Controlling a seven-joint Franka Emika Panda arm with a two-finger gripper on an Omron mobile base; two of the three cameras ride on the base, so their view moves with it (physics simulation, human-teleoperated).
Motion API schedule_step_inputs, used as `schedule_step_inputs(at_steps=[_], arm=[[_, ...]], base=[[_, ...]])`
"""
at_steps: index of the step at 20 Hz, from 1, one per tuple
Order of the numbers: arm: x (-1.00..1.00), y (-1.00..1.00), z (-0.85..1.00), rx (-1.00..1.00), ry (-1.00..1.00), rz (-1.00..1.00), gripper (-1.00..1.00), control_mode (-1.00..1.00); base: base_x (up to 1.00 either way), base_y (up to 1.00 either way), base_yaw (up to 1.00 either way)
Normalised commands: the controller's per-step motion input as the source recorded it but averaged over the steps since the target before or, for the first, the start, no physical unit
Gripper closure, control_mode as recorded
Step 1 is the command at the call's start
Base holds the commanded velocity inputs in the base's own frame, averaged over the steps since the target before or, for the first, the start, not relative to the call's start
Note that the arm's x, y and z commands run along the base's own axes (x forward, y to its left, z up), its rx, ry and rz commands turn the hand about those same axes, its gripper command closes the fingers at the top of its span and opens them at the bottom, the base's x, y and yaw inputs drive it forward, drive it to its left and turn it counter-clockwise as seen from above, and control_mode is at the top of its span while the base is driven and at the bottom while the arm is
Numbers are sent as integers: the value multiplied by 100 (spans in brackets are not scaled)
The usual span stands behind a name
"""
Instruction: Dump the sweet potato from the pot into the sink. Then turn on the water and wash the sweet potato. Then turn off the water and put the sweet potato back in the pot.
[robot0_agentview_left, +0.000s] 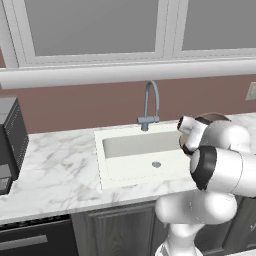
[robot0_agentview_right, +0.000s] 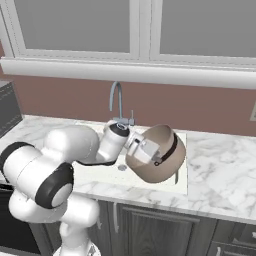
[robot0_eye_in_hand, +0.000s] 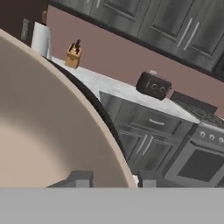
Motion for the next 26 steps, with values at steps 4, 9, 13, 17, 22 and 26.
schedule_step_inputs(at_steps=[4,9,13,17,22,26], arm=[[3,0,0,-17,-7,-5,100,-100],[0,1,0,-20,-9,-3,100,-100],[14,15,0,-27,-7,-11,100,-100],[25,35,4,-30,-6,-11,100,-100],[35,32,20,-25,-2,-6,100,-100],[23,12,4,-14,0,-4,100,-100]], base=[[0,0,0],[0,0,0],[0,0,0],[0,0,0],[0,0,0],[0,0,0]])
